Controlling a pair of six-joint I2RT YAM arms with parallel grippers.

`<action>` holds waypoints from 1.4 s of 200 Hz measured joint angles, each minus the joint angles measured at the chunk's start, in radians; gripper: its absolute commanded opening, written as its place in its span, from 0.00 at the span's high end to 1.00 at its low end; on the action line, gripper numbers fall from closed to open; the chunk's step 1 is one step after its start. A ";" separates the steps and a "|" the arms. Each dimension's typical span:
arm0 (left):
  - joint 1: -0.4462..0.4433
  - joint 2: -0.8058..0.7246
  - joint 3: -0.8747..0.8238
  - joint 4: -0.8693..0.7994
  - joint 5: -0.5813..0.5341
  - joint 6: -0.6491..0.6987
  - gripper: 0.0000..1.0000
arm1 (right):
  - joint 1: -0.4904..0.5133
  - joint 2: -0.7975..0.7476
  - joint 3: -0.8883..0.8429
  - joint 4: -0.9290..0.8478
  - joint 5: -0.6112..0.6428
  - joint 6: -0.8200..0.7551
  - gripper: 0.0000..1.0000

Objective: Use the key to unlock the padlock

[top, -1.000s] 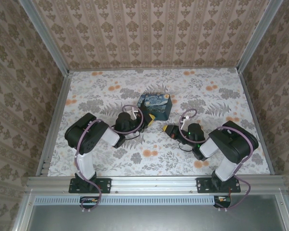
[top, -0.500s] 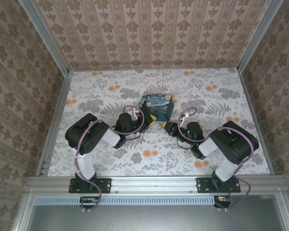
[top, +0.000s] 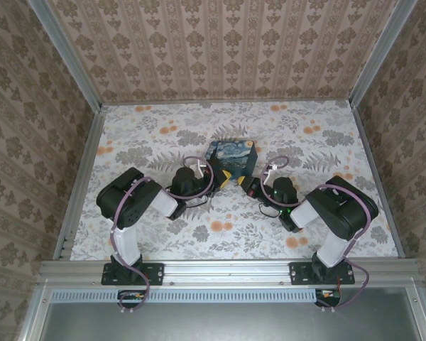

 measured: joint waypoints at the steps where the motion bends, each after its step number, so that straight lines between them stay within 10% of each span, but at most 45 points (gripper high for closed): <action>1: 0.000 0.000 0.000 0.000 0.000 0.000 1.00 | 0.000 0.000 0.000 0.000 0.000 0.000 1.00; 280: -0.005 -0.045 0.000 -0.039 0.019 -0.034 1.00 | 0.036 -0.126 0.045 -0.212 0.074 -0.167 1.00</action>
